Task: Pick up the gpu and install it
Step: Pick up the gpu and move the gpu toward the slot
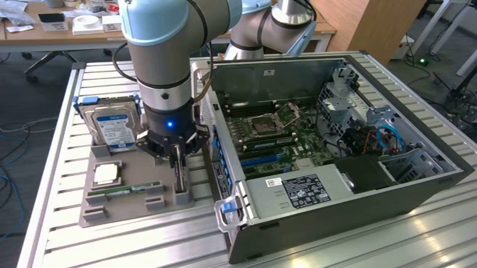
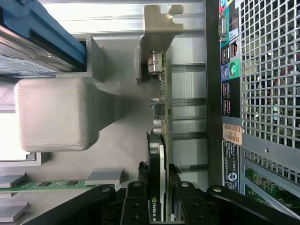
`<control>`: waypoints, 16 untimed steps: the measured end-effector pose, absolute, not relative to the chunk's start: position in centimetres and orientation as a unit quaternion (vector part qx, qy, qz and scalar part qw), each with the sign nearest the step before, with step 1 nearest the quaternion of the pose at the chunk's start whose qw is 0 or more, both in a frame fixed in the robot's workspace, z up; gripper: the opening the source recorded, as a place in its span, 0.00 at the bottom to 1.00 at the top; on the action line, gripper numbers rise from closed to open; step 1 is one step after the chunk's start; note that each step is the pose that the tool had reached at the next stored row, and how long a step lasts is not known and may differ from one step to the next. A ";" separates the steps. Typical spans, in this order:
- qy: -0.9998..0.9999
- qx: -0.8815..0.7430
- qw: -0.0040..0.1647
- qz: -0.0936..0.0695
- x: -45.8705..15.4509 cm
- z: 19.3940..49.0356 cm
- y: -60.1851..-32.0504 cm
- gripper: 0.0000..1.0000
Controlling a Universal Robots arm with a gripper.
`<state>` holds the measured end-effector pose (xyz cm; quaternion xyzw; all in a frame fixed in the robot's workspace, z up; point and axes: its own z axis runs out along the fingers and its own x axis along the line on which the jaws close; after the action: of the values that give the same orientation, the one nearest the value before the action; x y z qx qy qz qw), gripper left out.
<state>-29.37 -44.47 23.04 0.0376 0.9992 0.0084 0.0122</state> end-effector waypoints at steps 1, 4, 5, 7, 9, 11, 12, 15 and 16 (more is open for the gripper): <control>0.999 0.038 0.012 0.008 -29.4 23.0 -44.5 0.27; 0.999 0.038 0.012 0.008 -29.4 23.0 -44.5 0.27; 0.999 0.038 0.012 0.008 -29.4 23.0 -44.5 0.27; 0.999 0.038 0.012 0.008 -29.4 23.0 -44.5 0.27; 0.999 0.038 0.012 0.008 -29.4 23.0 -44.5 0.27; 0.999 0.038 0.012 0.008 -29.4 23.0 -44.5 0.27; 0.999 0.038 0.012 0.008 -29.4 23.0 -44.5 0.27; 0.999 0.038 0.012 0.008 -29.4 23.0 -44.5 0.27; 0.999 0.038 0.012 0.008 -29.4 23.0 -44.5 0.27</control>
<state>-29.37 -44.47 23.04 0.0376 0.9992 0.0084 0.0122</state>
